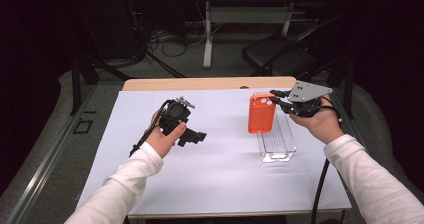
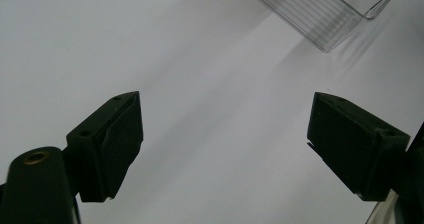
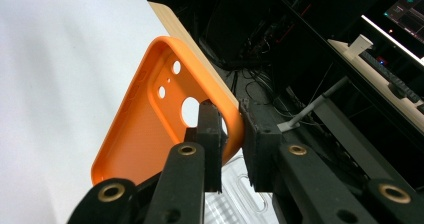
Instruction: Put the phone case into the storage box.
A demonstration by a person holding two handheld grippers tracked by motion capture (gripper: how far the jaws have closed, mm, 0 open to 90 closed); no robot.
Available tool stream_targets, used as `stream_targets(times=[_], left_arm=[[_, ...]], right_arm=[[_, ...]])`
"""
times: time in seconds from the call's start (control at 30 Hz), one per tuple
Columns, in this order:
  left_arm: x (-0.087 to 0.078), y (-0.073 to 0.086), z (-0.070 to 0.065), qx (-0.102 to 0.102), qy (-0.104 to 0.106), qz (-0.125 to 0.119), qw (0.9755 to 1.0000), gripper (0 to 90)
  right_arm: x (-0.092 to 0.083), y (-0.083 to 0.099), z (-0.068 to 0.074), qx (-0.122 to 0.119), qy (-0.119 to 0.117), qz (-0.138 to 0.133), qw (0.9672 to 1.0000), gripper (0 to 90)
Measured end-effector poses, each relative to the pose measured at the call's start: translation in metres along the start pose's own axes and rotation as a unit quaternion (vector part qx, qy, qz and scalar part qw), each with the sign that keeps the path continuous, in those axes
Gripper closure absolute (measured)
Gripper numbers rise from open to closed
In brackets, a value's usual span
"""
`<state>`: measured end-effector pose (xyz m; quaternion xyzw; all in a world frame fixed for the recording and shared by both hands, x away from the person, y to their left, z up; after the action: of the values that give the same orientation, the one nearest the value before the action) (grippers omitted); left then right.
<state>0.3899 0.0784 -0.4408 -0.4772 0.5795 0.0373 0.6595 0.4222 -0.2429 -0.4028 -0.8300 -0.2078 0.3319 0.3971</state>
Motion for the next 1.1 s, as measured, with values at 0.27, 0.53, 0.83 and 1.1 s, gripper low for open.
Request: stream_targets(times=[0.27, 0.53, 0.83, 1.1], left_arm=[[-0.001, 0.000, 0.001, 0.000, 0.004, -0.001, 1.0000, 15.0], [-0.002, 0.001, 0.003, -0.002, 0.001, -0.004, 1.0000, 15.0], [-0.003, 0.002, 0.004, -0.003, -0.001, -0.005, 1.0000, 14.9], [-0.003, 0.003, 0.005, -0.005, 0.000, -0.004, 1.0000, 14.9]], right_arm=[[-0.007, 0.007, -0.010, -0.005, 0.007, 0.005, 1.0000, 79.5], [-0.008, 0.014, -0.017, -0.007, 0.012, 0.013, 0.9998, 79.5], [-0.010, 0.019, -0.023, -0.007, 0.014, 0.017, 0.9997, 79.5], [-0.010, 0.026, -0.028, -0.010, 0.019, 0.021, 0.9995, 79.5]])
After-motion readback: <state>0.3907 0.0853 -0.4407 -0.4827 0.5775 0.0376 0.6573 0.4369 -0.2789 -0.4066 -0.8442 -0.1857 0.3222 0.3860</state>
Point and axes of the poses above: each handheld gripper's, and its own axes: x roughly forward along the jaws, y roughly out of its underside, z roughly to its left, the point moved 4 cm from there along x, roughly forward along the jaws
